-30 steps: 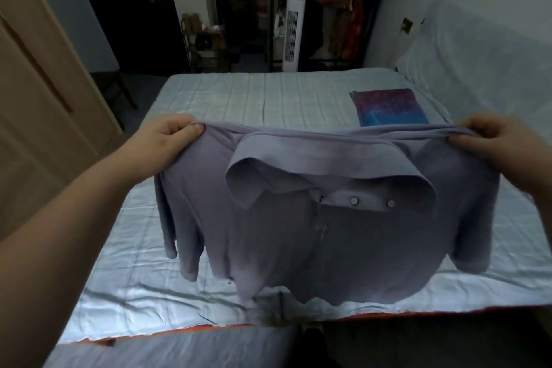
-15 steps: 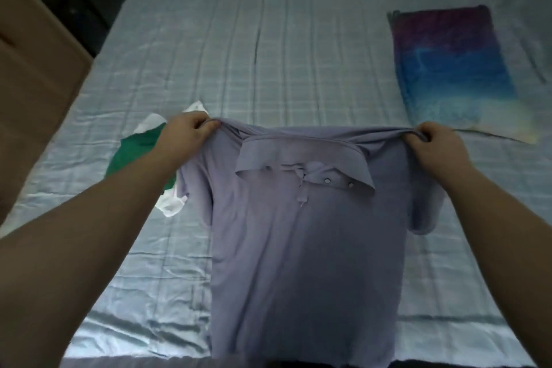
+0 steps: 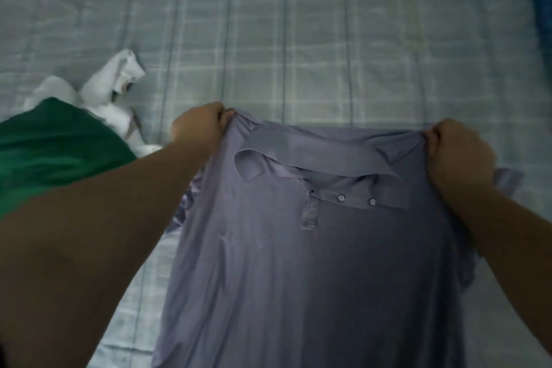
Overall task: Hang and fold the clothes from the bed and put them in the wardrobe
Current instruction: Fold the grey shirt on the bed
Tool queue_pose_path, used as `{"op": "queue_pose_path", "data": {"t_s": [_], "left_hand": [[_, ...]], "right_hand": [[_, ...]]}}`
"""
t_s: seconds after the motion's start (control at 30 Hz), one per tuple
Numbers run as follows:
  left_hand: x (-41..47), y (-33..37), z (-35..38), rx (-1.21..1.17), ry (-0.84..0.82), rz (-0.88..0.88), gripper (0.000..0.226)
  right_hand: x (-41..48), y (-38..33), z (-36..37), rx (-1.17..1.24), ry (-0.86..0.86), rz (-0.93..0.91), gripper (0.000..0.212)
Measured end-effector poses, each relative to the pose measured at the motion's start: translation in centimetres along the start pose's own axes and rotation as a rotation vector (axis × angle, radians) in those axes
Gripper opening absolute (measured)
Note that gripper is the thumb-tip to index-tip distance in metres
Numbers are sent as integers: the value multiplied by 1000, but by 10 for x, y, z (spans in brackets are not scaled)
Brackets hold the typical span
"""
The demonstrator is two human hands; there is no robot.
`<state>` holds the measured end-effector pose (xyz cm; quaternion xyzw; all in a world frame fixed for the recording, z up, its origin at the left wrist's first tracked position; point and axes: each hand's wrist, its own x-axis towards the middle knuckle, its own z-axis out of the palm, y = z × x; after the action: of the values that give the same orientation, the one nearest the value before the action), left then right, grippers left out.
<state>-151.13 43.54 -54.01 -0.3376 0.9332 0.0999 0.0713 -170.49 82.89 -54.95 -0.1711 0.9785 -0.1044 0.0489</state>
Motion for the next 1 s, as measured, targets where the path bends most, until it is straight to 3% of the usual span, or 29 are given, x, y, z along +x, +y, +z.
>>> {"op": "queue_pose_path", "data": {"t_s": [0.13, 0.3, 0.47, 0.6, 0.77, 0.9, 1.0], "left_hand": [[4, -4, 30, 93, 128, 17, 42], [-1, 0, 25, 57, 117, -5, 38], [-28, -9, 4, -99, 73, -57, 42], [-48, -50, -14, -444, -53, -96, 51], [-76, -99, -24, -370, -170, -64, 50], [-83, -133, -29, -180, -146, -11, 50], [-79, -139, -35, -255, -187, -19, 29]], "right_hand": [[7, 16, 29, -39, 98, -39, 31], [5, 10, 25, -63, 106, -46, 29], [-8, -9, 3, -107, 111, -48, 26], [-30, -38, -10, -177, 144, 52, 29], [-76, -111, -19, 29, 201, -143, 35], [-131, -206, 4, 251, 64, -284, 43], [-171, -275, 32, 301, -99, -379, 49]]}}
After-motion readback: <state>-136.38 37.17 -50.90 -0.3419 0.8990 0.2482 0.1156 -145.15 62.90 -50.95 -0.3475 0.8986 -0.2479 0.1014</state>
